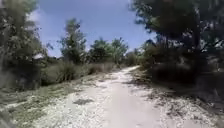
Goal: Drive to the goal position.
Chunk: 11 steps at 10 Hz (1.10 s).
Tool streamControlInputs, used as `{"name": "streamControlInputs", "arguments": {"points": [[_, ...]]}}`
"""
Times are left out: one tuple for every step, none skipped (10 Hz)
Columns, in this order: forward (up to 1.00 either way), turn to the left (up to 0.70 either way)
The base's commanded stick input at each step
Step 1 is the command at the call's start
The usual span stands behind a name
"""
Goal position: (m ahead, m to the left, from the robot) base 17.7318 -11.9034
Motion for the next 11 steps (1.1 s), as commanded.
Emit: {"name": "streamControlInputs", "arguments": {"points": [[0.50,0.00],[0.50,0.00],[0.50,0.00],[0.50,0.00],[0.50,0.00],[0.50,0.00],[0.50,0.00],[0.50,0.00],[0.50,0.00],[0.50,0.00],[0.50,0.00]]}}
